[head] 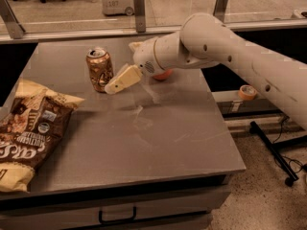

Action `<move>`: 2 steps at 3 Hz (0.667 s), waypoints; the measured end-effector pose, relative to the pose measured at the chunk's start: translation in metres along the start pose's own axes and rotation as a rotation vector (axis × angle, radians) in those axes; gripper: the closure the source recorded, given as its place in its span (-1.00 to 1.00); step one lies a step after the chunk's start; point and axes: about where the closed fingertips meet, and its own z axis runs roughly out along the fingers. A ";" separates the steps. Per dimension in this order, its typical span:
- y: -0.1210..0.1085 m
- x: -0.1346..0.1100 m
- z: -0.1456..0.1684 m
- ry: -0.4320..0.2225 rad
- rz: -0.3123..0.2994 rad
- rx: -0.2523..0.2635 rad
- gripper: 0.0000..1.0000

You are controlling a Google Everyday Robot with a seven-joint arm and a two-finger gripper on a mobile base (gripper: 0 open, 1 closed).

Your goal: Pick orange can

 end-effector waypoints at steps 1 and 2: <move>-0.001 -0.008 0.017 -0.013 -0.017 -0.046 -1.00; -0.002 -0.011 0.039 -0.038 -0.025 -0.108 -0.80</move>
Offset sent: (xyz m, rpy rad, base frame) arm 0.0295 0.0546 -0.0193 0.0593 0.0419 0.1822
